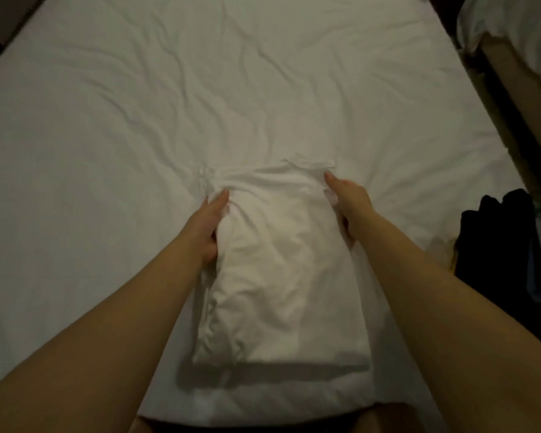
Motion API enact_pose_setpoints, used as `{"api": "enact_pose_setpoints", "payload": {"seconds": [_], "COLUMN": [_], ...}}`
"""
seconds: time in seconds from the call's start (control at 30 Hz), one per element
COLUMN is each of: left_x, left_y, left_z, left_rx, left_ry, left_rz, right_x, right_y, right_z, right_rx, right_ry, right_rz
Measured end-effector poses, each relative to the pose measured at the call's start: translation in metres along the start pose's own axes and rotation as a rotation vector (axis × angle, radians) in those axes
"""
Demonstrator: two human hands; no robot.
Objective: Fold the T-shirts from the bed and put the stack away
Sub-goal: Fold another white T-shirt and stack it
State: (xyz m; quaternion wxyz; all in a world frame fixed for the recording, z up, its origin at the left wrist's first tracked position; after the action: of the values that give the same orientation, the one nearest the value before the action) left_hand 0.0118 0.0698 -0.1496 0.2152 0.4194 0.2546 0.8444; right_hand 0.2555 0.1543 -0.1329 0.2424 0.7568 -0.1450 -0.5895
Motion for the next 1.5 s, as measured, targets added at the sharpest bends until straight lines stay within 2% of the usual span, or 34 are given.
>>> {"api": "enact_pose_setpoints", "payload": {"seconds": [0.1,0.2,0.27,0.4,0.57,0.67,0.83,0.9,1.0,1.1,1.2,1.3,1.4,1.5], "left_x": [-0.016,-0.033,-0.046,-0.076,-0.077,-0.087,-0.102,-0.110,-0.121,-0.122,-0.125,-0.132,-0.142,-0.143], "left_y": [0.021,0.051,0.074,0.118,0.162,0.188,0.224,0.237,0.265,0.289,0.311,0.330,0.334,0.341], "left_z": [-0.001,-0.003,-0.007,-0.012,-0.028,-0.031,-0.050,-0.052,-0.056,-0.065,-0.068,-0.067,-0.070,-0.064], "left_rx": [-0.012,0.008,0.042,0.009,0.109,0.091,0.173,0.132,0.053,0.053,0.034,0.013,0.025,0.092], "left_ry": [-0.023,-0.181,-0.306,-0.547,-0.825,-1.021,-0.910,-0.834,-0.592,-0.455,-0.630,-1.011,-1.347,-1.495], "left_rz": [-0.002,0.022,0.025,-0.018,0.018,0.033,0.123,0.136,0.163,0.247,0.288,0.357,0.376,0.437], "right_x": [0.011,0.027,0.049,0.092,0.127,0.135,0.123,0.129,0.146,0.155,0.150,0.148,0.147,0.155], "right_y": [0.015,0.050,0.078,0.148,0.227,0.253,0.281,0.296,0.318,0.339,0.363,0.384,0.401,0.412], "right_z": [0.004,0.014,0.014,0.010,0.016,0.017,0.025,0.027,0.026,0.027,0.028,0.027,0.030,0.039], "right_rx": [-0.129,-0.257,-0.258,-0.204,-0.143,-0.074,-0.061,-0.064,-0.076,-0.068,-0.022,0.023,0.016,-0.022], "right_ry": [-0.254,-0.323,-0.239,0.029,0.280,0.285,0.286,0.278,0.327,0.286,0.181,0.074,0.094,0.182], "right_rz": [0.105,0.137,0.126,0.093,0.090,0.087,-0.005,-0.037,-0.043,-0.098,-0.164,-0.187,-0.212,-0.189]}}
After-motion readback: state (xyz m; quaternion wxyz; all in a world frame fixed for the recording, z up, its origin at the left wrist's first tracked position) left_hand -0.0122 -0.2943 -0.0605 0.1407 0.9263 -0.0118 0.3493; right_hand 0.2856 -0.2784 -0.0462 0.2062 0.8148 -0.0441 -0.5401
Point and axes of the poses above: each hand's wrist, its own y-axis away from the middle knuckle, its own z-axis out of the palm, x = y × z, the point moved 8 cm from there along -y, towards the middle knuckle, and after that the axes turned 14 degrees about -x, right-handed, at the moved point
